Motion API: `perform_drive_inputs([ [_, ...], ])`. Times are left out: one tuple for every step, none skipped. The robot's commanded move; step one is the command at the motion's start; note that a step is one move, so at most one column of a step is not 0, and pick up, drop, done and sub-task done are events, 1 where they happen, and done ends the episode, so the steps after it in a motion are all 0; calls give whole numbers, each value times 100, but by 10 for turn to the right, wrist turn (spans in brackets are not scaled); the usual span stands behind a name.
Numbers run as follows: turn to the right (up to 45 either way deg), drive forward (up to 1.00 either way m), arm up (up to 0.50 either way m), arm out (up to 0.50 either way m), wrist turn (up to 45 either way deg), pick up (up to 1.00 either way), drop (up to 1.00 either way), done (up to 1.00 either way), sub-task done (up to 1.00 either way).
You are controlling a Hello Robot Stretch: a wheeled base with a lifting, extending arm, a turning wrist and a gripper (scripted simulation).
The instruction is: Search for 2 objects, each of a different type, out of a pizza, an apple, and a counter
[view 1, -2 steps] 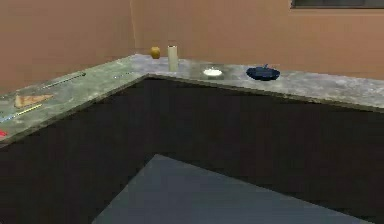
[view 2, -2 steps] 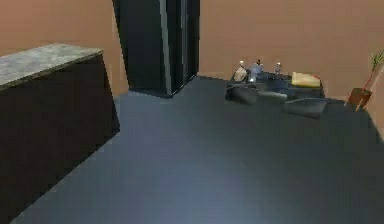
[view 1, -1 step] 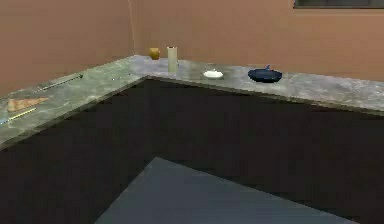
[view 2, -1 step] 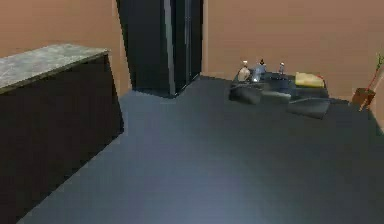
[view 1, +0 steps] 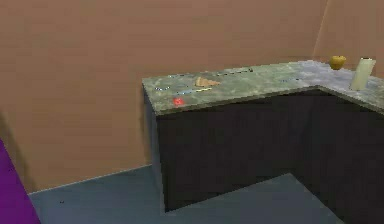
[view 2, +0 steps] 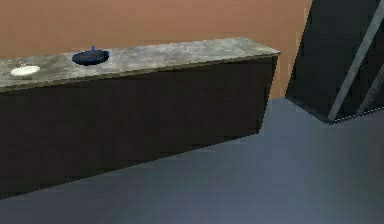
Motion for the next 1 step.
perform_drive_inputs([
  [-60, 0, 0, 0, 0, 0, 0, 0, 0],
])
